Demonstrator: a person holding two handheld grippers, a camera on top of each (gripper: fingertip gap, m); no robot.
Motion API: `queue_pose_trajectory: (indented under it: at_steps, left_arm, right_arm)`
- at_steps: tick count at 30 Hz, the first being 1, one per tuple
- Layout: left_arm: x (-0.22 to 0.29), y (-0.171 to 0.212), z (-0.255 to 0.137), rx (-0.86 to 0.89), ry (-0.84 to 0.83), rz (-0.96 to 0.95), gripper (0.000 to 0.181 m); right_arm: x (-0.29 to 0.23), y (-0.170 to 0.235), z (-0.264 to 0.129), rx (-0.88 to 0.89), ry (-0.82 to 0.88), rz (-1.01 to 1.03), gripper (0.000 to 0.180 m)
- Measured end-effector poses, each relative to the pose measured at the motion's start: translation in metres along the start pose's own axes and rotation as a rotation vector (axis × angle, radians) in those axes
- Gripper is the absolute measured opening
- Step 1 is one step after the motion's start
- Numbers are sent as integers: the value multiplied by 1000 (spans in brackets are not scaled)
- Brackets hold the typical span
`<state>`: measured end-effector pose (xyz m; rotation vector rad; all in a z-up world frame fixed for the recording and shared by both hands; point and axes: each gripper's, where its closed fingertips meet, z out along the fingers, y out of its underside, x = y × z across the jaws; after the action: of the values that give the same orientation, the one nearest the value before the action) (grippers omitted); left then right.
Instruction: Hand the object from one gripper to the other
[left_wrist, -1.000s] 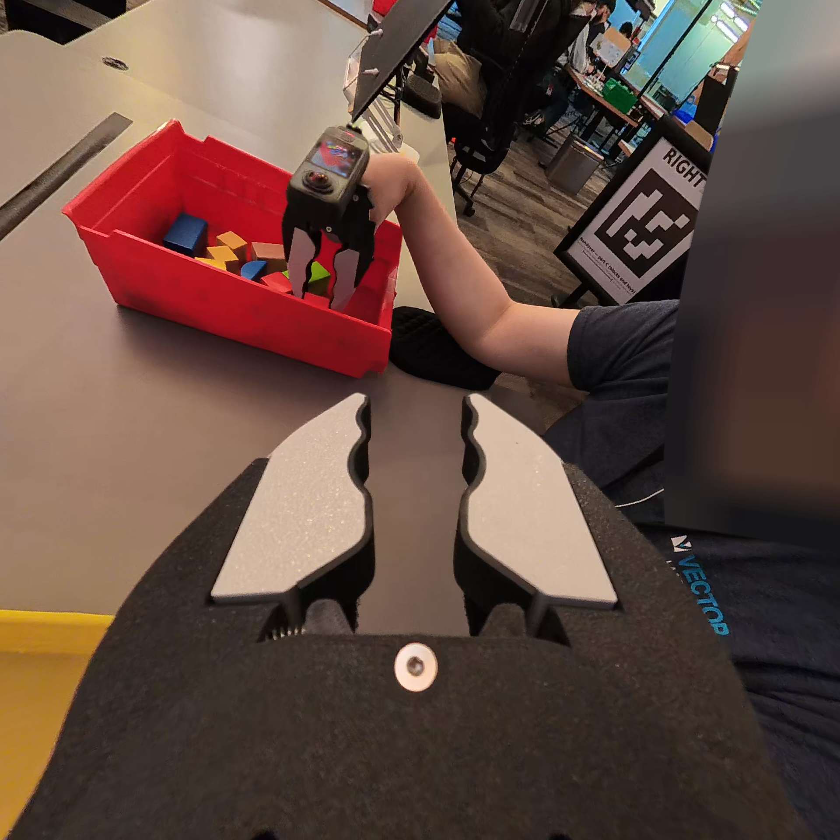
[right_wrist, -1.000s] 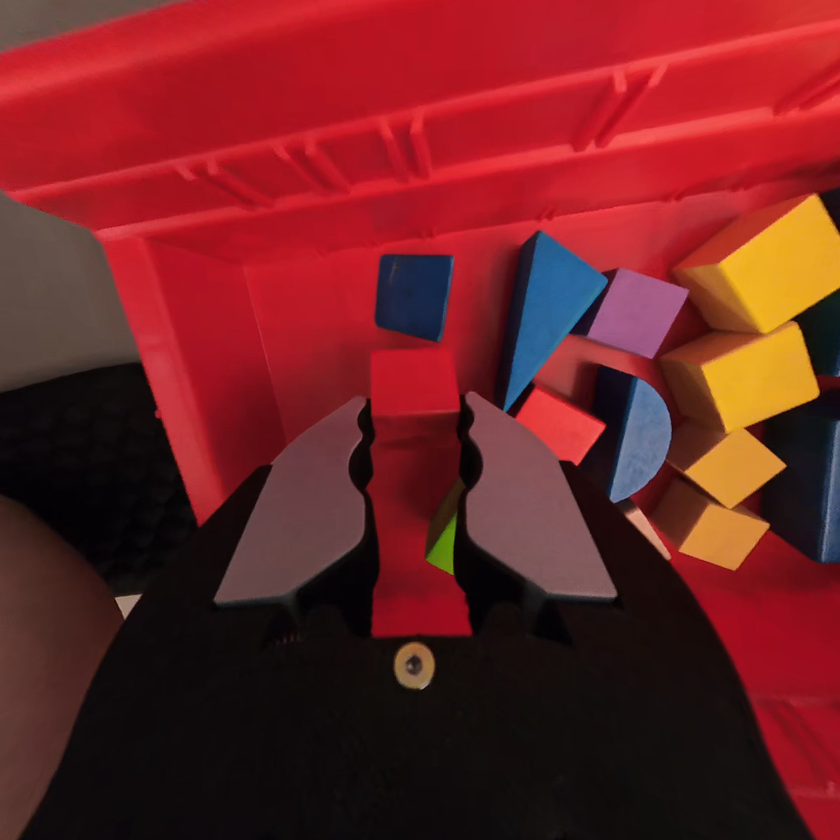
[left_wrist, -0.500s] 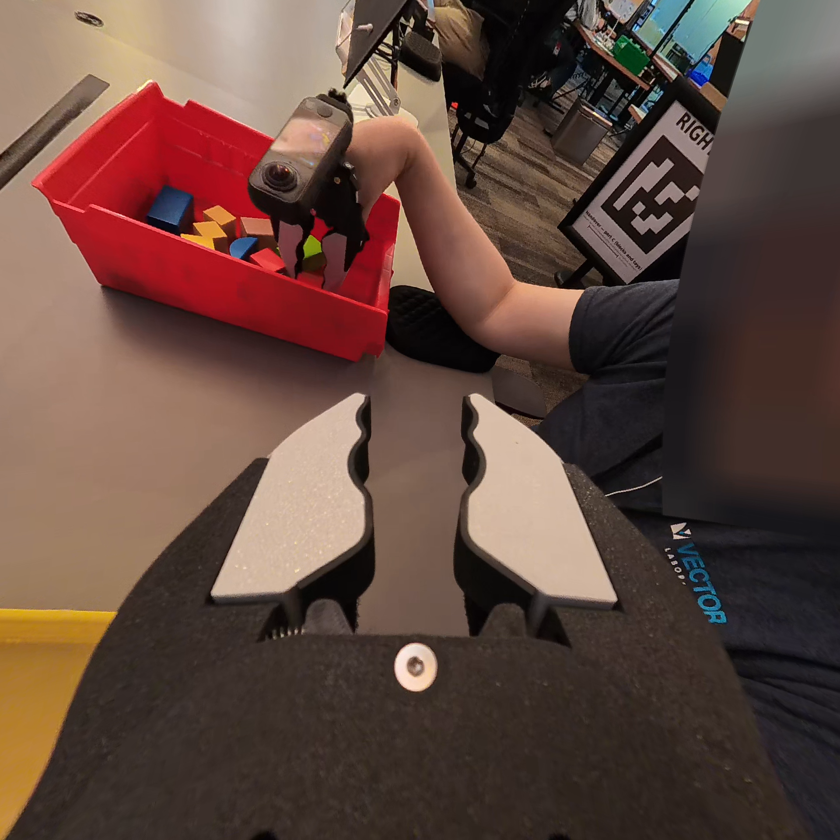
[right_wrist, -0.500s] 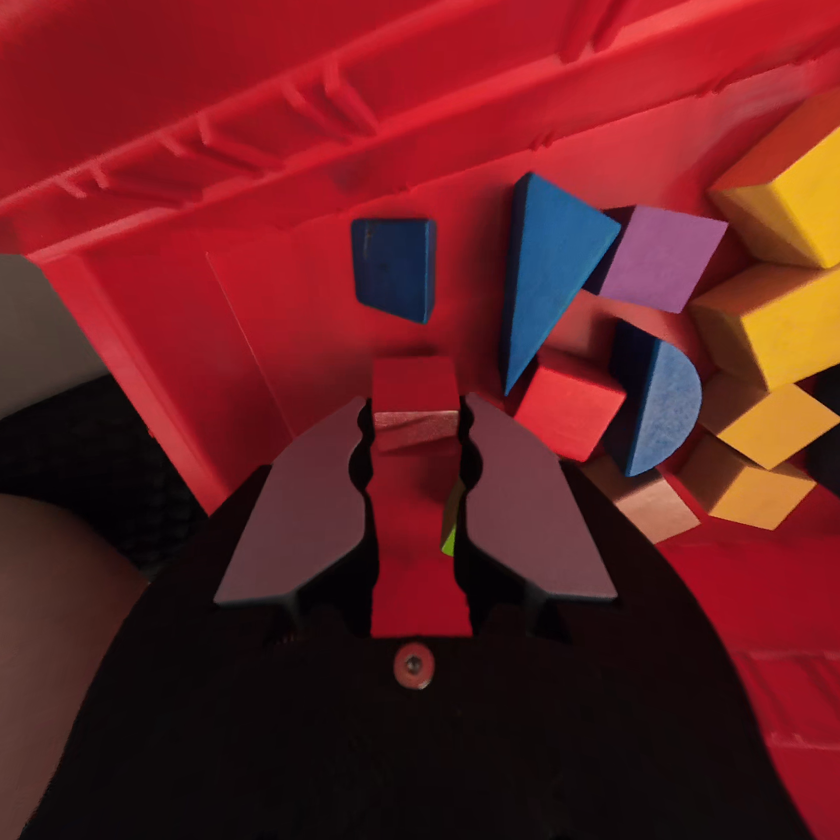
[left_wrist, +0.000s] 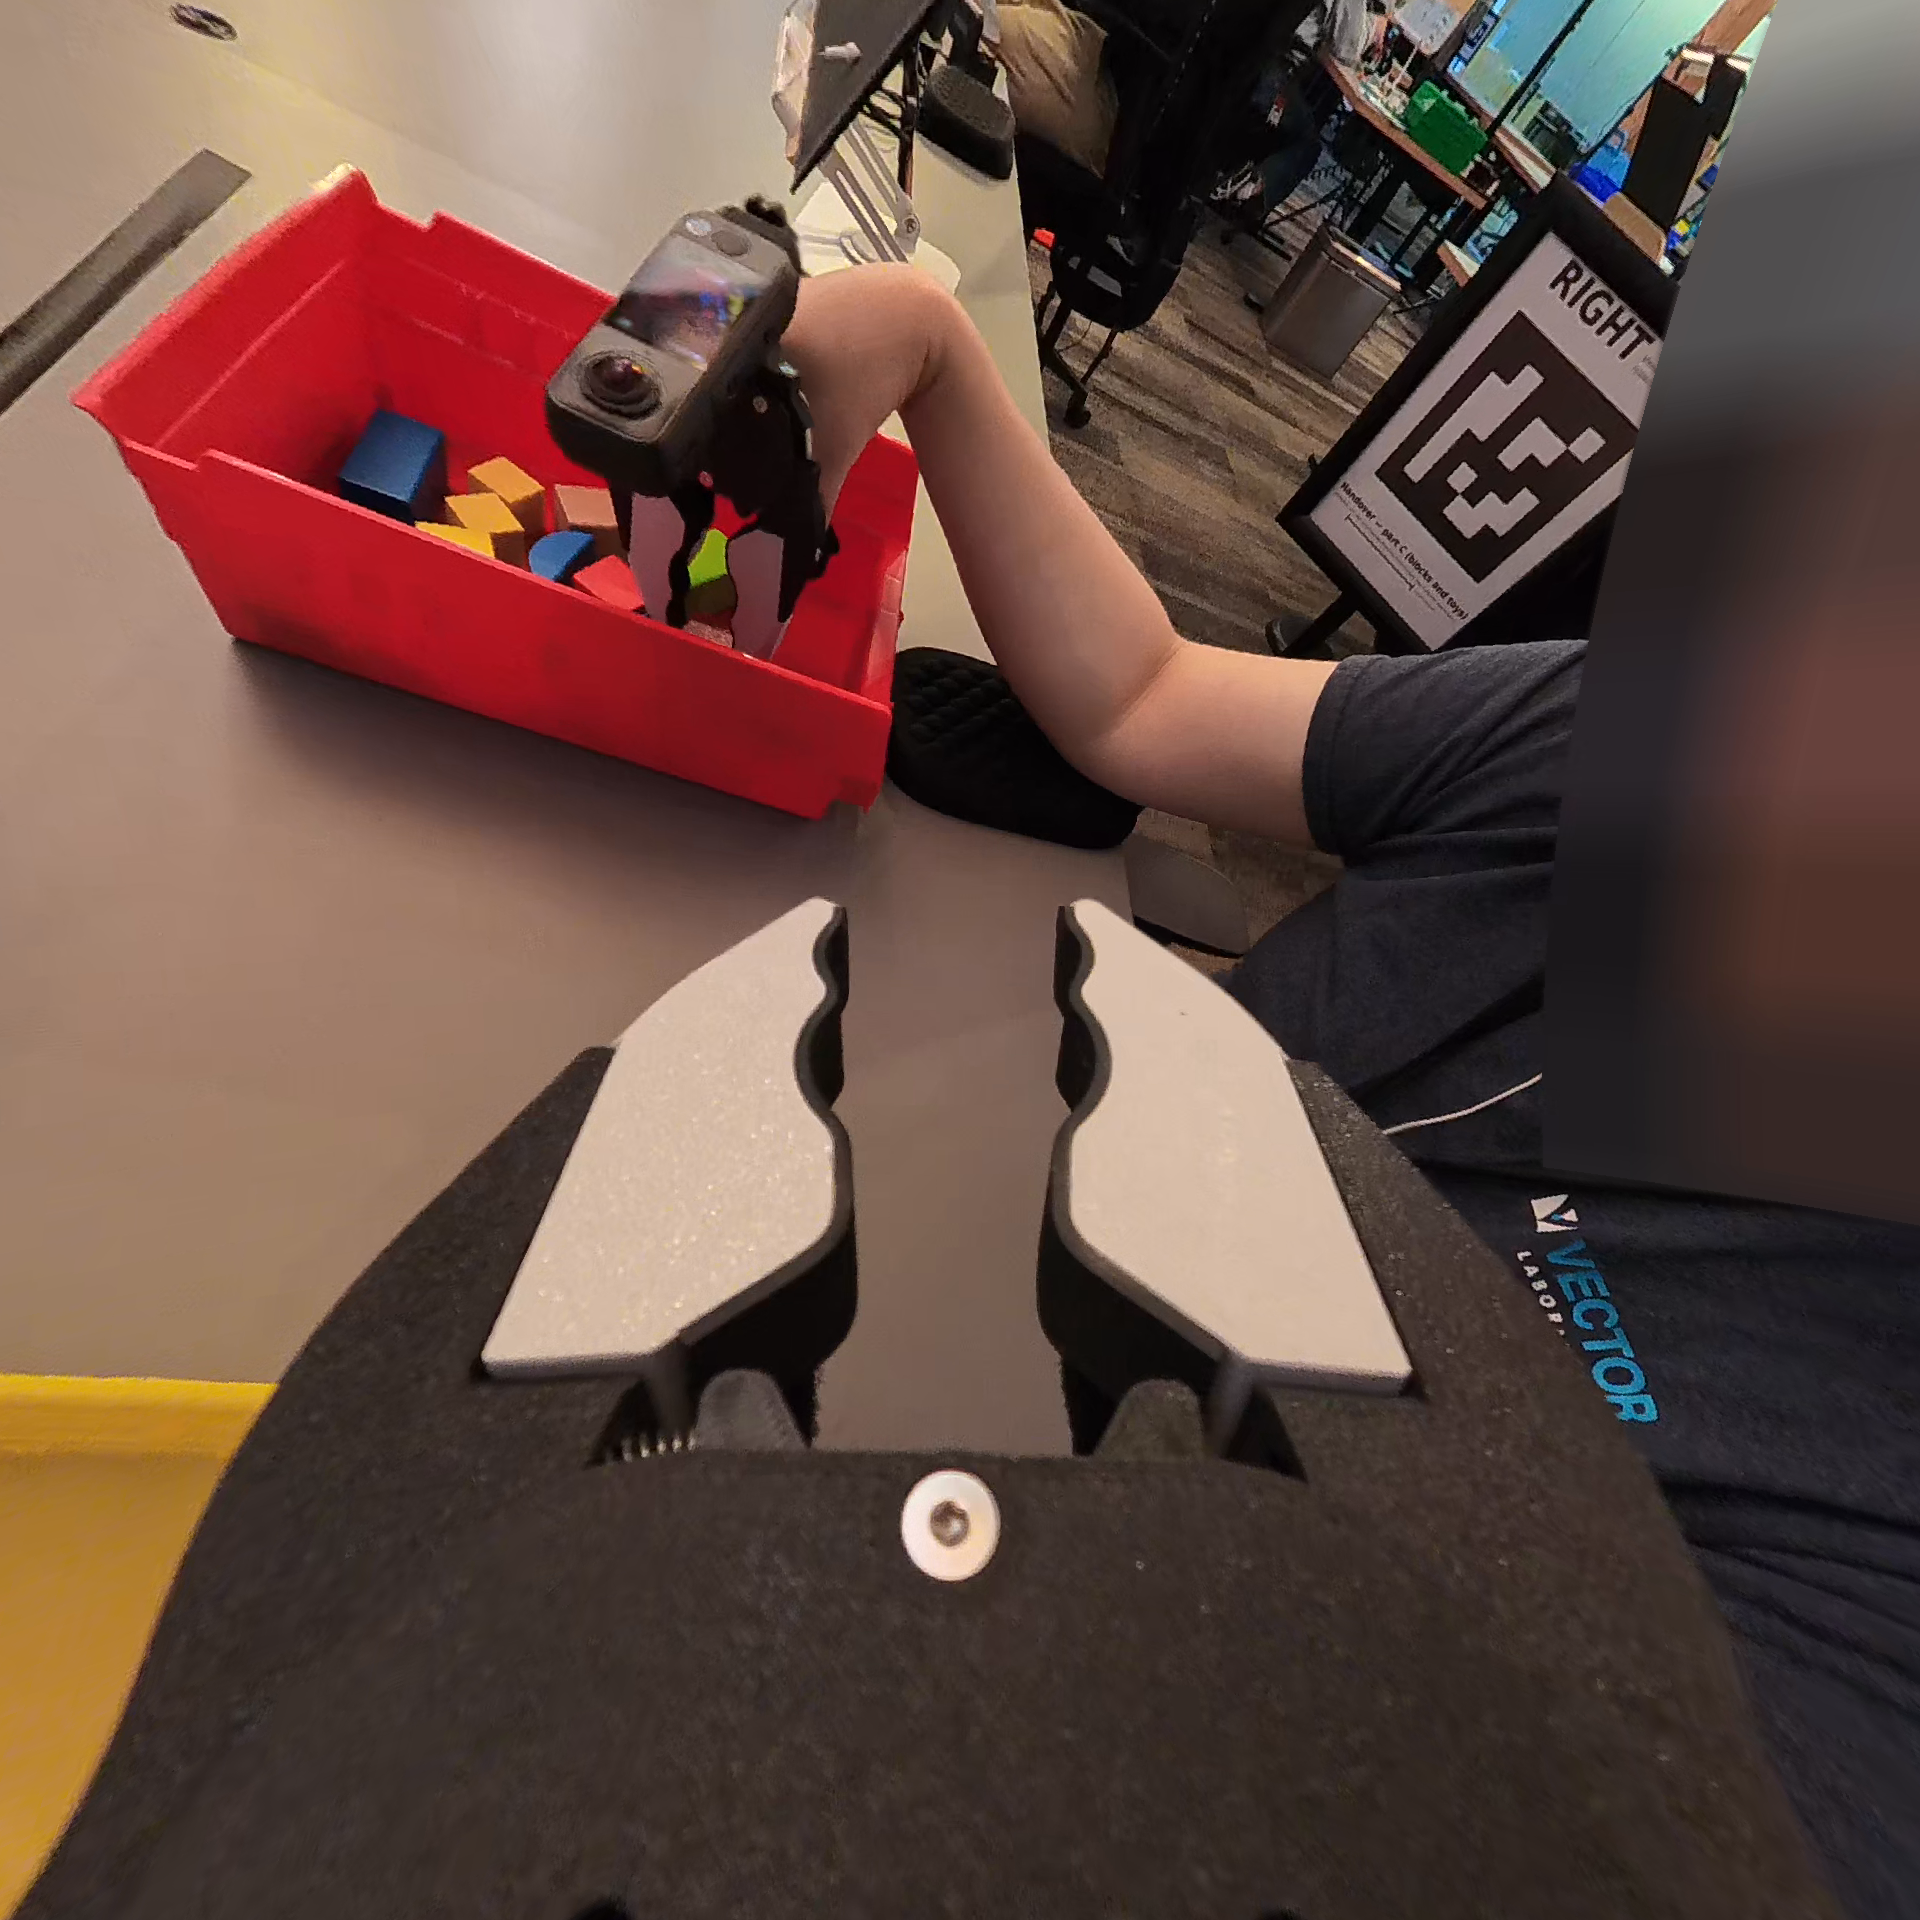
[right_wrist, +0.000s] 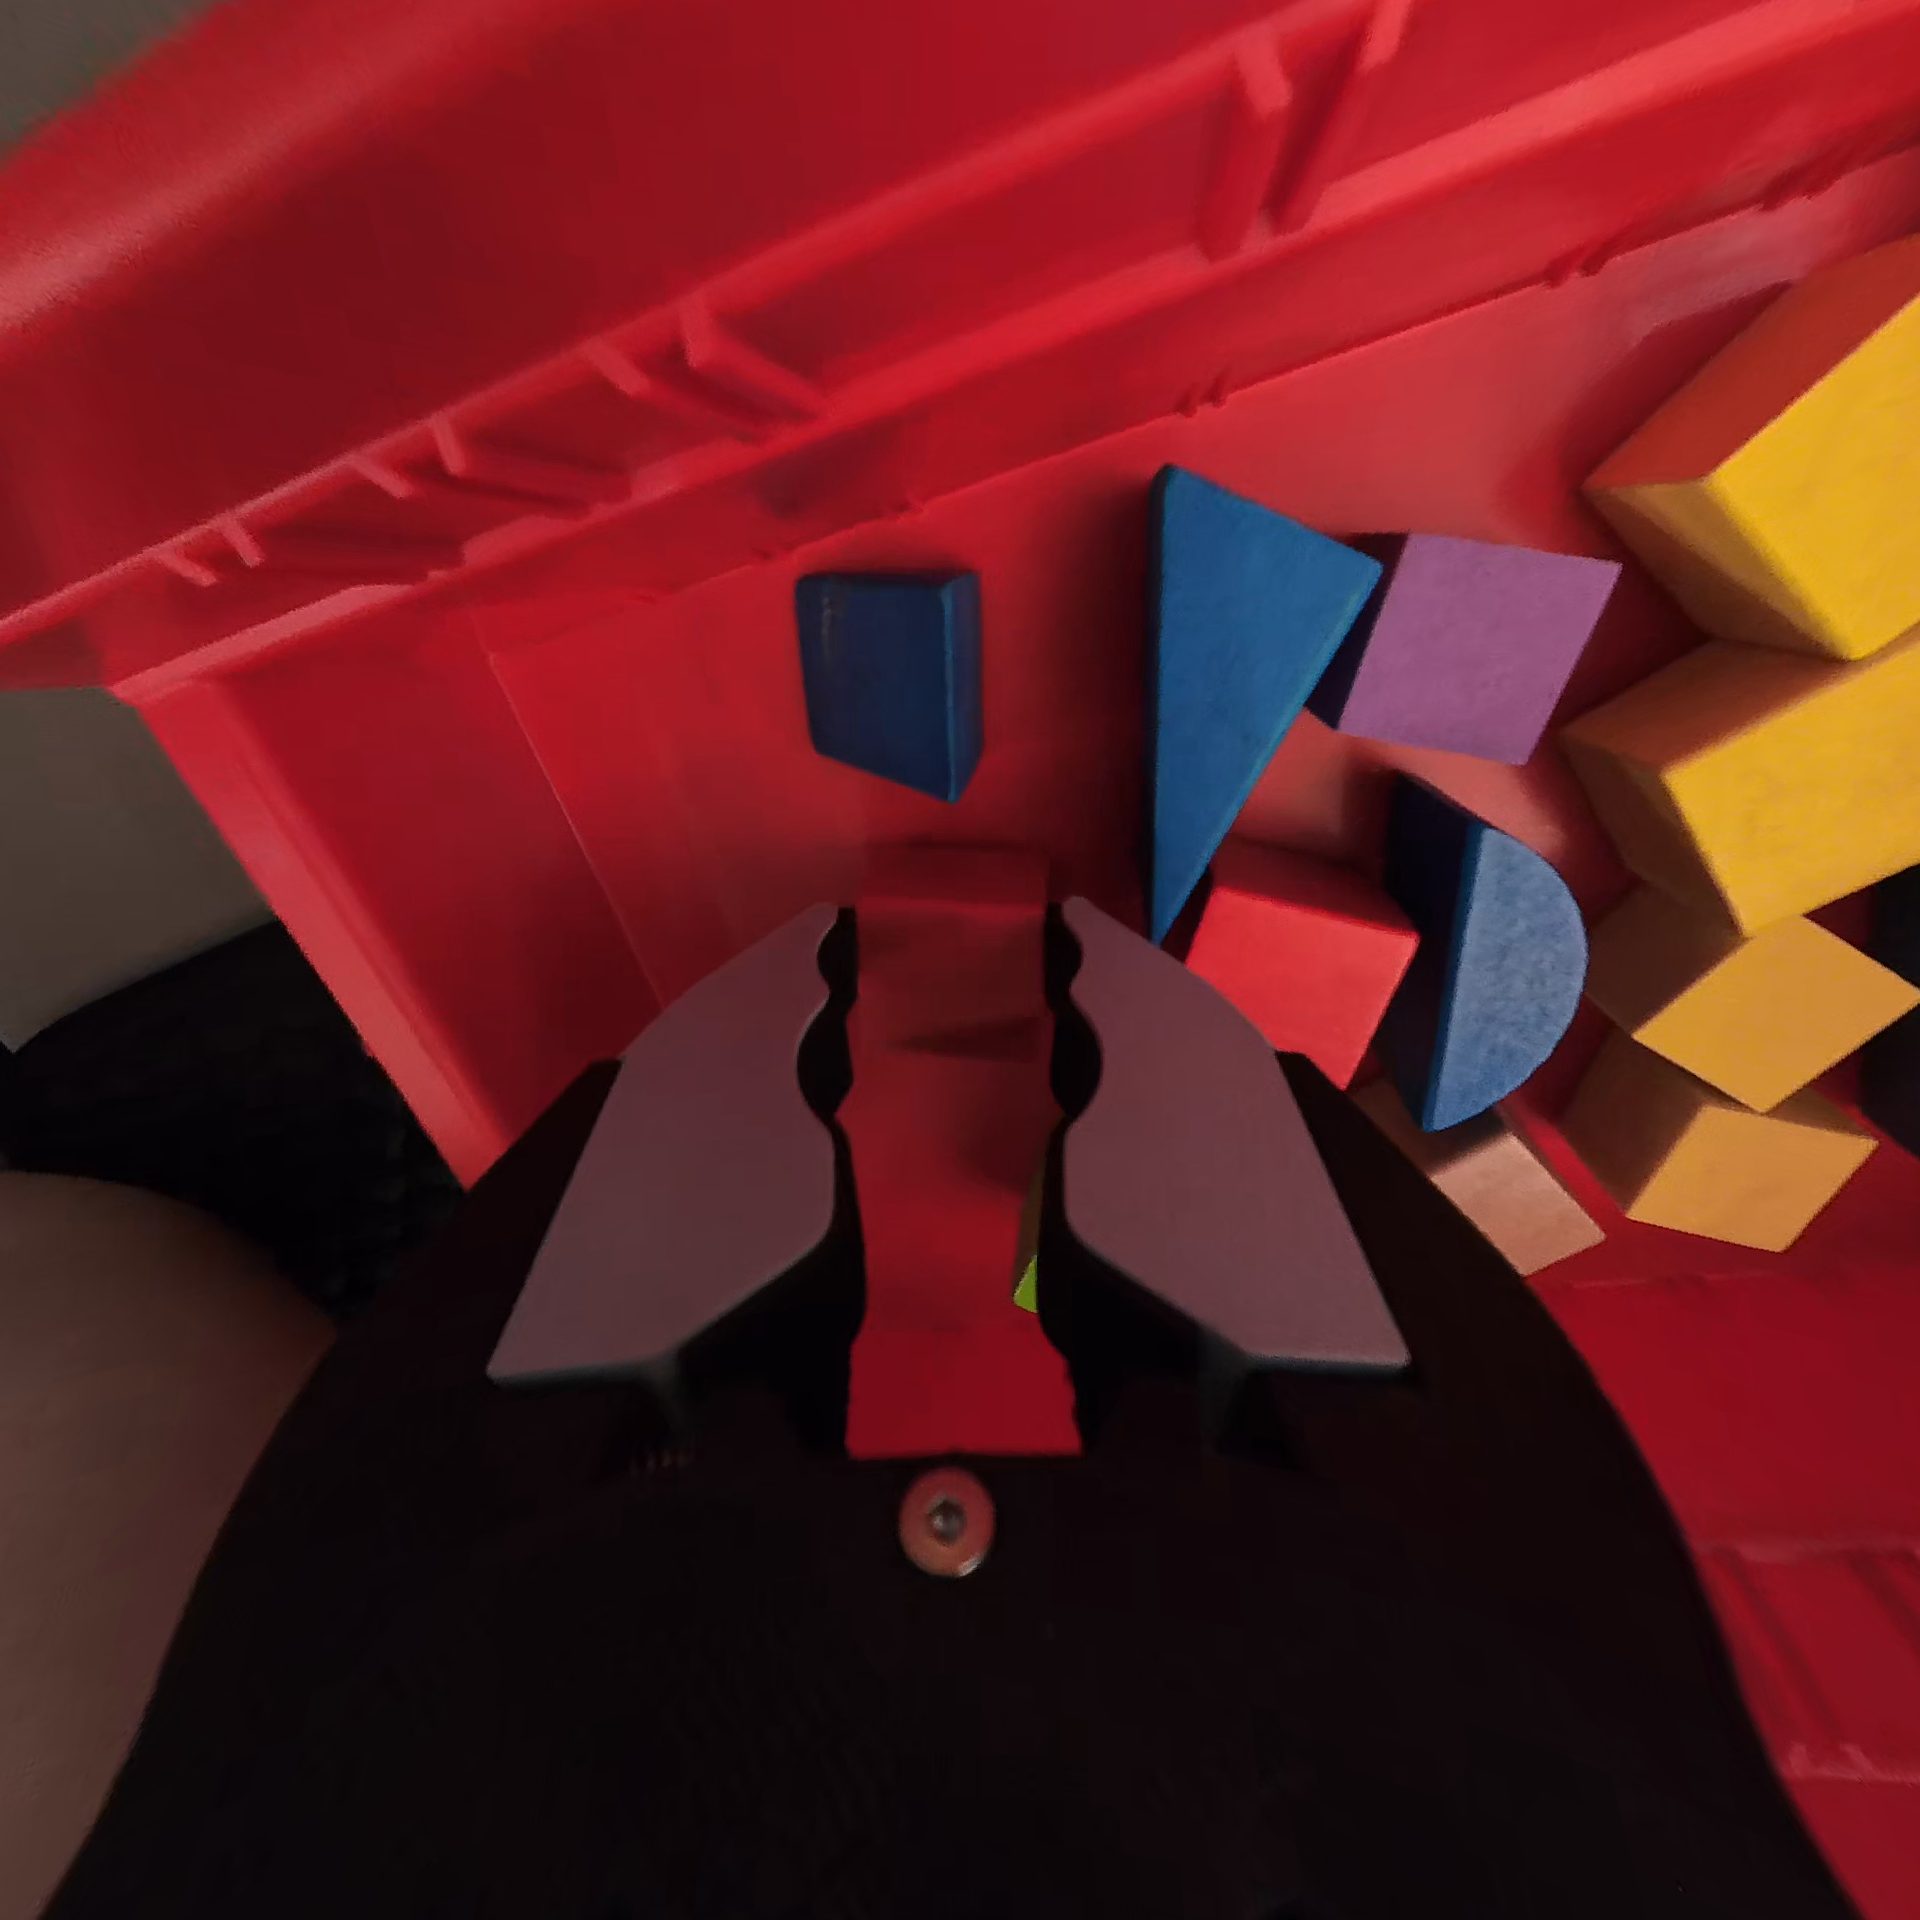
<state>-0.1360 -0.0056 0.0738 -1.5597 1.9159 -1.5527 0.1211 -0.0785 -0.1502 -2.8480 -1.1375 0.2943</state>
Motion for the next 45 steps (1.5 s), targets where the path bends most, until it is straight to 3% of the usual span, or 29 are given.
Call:
queue_pose_trajectory:
  at_steps: [5,10,12,18,27,35,42,45]
  left_arm:
    - [-26,-9,-28,95,-149,-10,37]
    - [-130,31,-112,60,-786,-192,39]
    - [-160,55,-134,55,-897,-351,40]
    - [-227,108,-131,45,-877,-655,51]
    - [-281,153,-136,-161,-1141,-623,85]
    - [-299,173,-146,-240,-1244,-608,83]
    - [-296,172,-139,-273,-1211,-585,86]
    - [-291,168,-133,-273,-1179,-583,74]
  right_arm:
    - [-5,-12,-24,109,49,-42,35]
    - [-3,-27,-69,270,242,-133,35]
    - [-4,-34,-82,313,300,-173,35]
    - [-5,-43,-83,290,350,-218,35]
    - [1,-38,-77,270,334,-195,35]
    - [1,-38,-73,246,325,-201,35]
    - [2,-37,-69,228,318,-200,35]
    - [2,-38,-69,227,317,-202,35]
